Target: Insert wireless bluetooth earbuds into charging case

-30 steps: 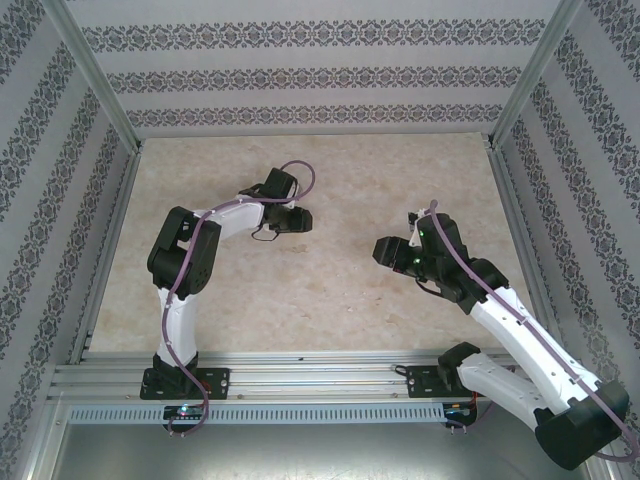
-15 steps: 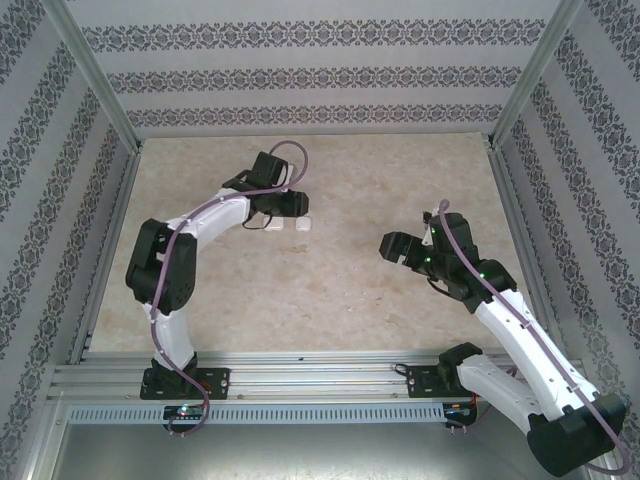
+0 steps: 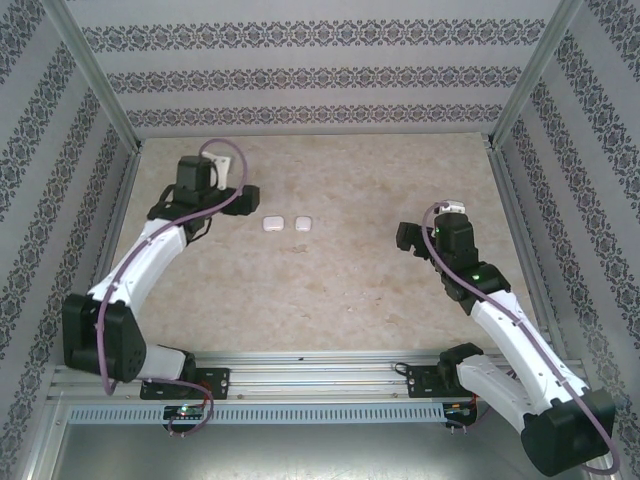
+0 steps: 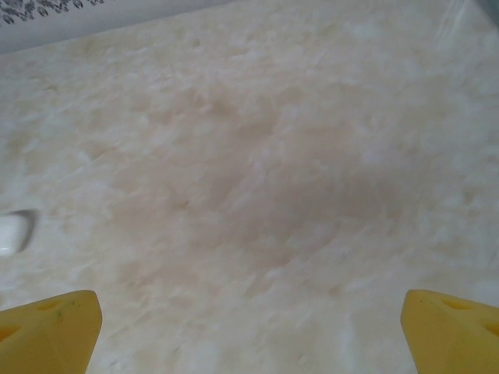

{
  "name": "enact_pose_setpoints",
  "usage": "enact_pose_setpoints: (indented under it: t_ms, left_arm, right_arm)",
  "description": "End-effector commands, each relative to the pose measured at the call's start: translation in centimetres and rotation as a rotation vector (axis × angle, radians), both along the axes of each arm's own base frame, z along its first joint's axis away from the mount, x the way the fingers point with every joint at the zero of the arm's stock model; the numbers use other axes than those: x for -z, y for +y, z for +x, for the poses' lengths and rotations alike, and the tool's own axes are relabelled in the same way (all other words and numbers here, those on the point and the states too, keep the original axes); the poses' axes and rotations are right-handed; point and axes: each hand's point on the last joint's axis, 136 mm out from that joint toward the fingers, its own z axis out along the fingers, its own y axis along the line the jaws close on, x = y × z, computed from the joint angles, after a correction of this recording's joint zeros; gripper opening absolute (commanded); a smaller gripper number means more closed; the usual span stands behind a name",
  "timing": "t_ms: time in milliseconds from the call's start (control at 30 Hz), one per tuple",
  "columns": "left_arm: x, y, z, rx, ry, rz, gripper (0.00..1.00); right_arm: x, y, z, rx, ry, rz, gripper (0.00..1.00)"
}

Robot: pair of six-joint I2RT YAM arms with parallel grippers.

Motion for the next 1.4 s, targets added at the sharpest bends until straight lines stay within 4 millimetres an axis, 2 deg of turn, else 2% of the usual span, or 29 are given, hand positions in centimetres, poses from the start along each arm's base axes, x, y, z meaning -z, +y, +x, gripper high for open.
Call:
enact_pose_setpoints:
  t_ms: [0, 67, 200, 300, 500, 633, 700, 833, 933, 1000, 1100, 1200, 1367]
  left_arm:
    - [-0.3, 2.2, -1.1, -0.026, -0.085, 0.063, 1.0]
    - [0.3, 3.3, -2.2, -0.054, -0.102, 0.077, 1.0]
    - [2.9, 4.7, -4.2, -0.089, -0.116, 0.128, 1.0]
    - [4.3, 6.2, -5.4, -0.156, -0.174, 0.16, 1.0]
    - [6.4, 7.8, -7.0, -0.259, -0.251, 0.163, 1.0]
    - [8.2, 8.1, -7.5, -0.286, -0.277, 0.147, 1.0]
    - [8.5, 8.4, -7.6, -0.31, -0.33, 0.137, 1.0]
    - [7.8, 8.5, -7.2, -0.316, -0.442, 0.135, 1.0]
    - [7.7, 8.3, -6.5, -0.298, -0.471, 0.145, 1.0]
    - [7.7, 8.1, -6.1, -0.288, -0.491, 0.149, 1.0]
    - [7.7, 7.8, -5.3, -0.274, -0.534, 0.15, 1.0]
    - [8.5, 7.4, -4.6, -0.245, -0.55, 0.163, 1.0]
    - [10.6, 7.3, -3.9, -0.242, -0.528, 0.17, 1.0]
  right_arm:
    - [-1.1, -1.3, 2.1, -0.011, -0.136, -0.18, 0.98]
    - [0.0, -2.1, 2.6, 0.007, -0.135, -0.216, 0.98]
    - [2.5, -3.6, 3.6, 0.042, -0.115, -0.221, 0.98]
    - [4.1, -3.7, 4.2, 0.022, -0.116, -0.192, 0.98]
    - [5.1, -4.7, 4.9, 0.055, -0.205, -0.136, 0.98]
    - [6.1, -5.4, 5.6, 0.075, -0.257, -0.122, 0.98]
    - [6.2, -5.1, 6.3, 0.052, -0.248, -0.121, 0.98]
    - [5.8, -4.0, 7.6, -0.046, -0.256, -0.168, 0.98]
    - [5.0, -4.7, 8.0, -0.036, -0.33, -0.177, 0.98]
    - [5.7, -5.3, 8.5, -0.017, -0.331, -0.157, 0.98]
    - [7.5, -5.1, 9.0, -0.032, -0.307, -0.153, 0.98]
    - [8.2, -5.3, 9.3, -0.021, -0.264, -0.154, 0.98]
    - [8.1, -5.5, 9.5, -0.01, -0.264, -0.159, 0.98]
